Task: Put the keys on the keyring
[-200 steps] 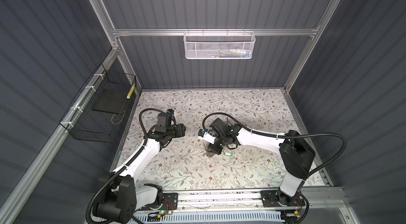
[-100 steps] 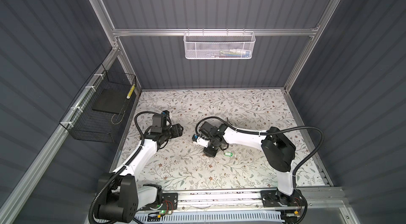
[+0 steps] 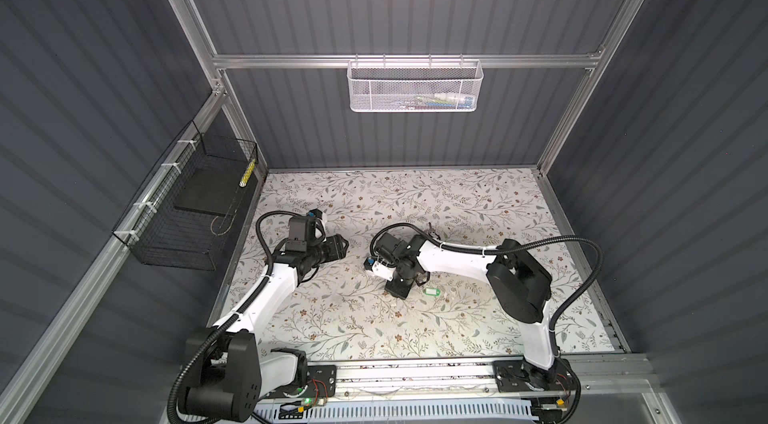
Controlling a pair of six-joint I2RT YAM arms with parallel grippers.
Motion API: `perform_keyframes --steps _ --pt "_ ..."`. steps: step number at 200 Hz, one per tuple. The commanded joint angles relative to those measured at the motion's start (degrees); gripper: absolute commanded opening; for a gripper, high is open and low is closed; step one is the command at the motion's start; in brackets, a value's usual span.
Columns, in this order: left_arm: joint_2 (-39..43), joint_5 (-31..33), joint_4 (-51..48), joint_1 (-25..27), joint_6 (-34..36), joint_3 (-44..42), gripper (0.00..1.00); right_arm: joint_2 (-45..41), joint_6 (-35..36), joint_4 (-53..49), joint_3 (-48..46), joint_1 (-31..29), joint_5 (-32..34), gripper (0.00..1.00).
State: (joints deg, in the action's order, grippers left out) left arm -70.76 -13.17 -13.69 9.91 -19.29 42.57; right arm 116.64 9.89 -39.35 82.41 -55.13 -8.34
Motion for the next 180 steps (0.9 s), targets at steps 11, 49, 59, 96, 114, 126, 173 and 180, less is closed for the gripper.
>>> perform_keyframes --steps 11,49,59,96,114,126,173,180 --pt "0.3 -1.4 1.2 -0.4 1.3 -0.5 0.63 0.1 0.0 -1.6 1.2 -0.2 0.2 0.2" --pt "0.3 -2.0 1.5 -0.4 1.5 -0.6 0.62 -0.3 0.1 -0.9 0.9 -0.2 0.1 0.24" --pt "0.3 -2.1 1.6 -0.4 1.5 -0.7 0.62 -0.5 0.0 -0.7 0.8 -0.2 0.2 0.24" --pt "0.4 -2.1 2.0 -0.4 1.8 -0.8 0.61 -0.7 0.3 -0.3 0.6 -0.2 -0.2 0.2" --pt "0.3 -2.3 2.2 -0.4 1.9 -1.0 0.61 -0.8 0.4 -0.3 0.5 -0.2 -0.5 0.18" --pt "0.4 -2.4 2.3 -0.4 1.9 -1.0 0.61 -0.9 0.6 -0.1 0.5 -0.3 -0.6 0.15" --pt "0.2 -3.0 2.6 -0.4 1.9 -1.1 0.6 -1.9 1.2 0.7 -0.2 -0.5 -0.8 0.01" --pt "0.4 -3.2 2.8 -0.4 2.0 -1.1 0.6 -2.4 1.3 1.0 -0.5 -0.5 -0.8 0.0"
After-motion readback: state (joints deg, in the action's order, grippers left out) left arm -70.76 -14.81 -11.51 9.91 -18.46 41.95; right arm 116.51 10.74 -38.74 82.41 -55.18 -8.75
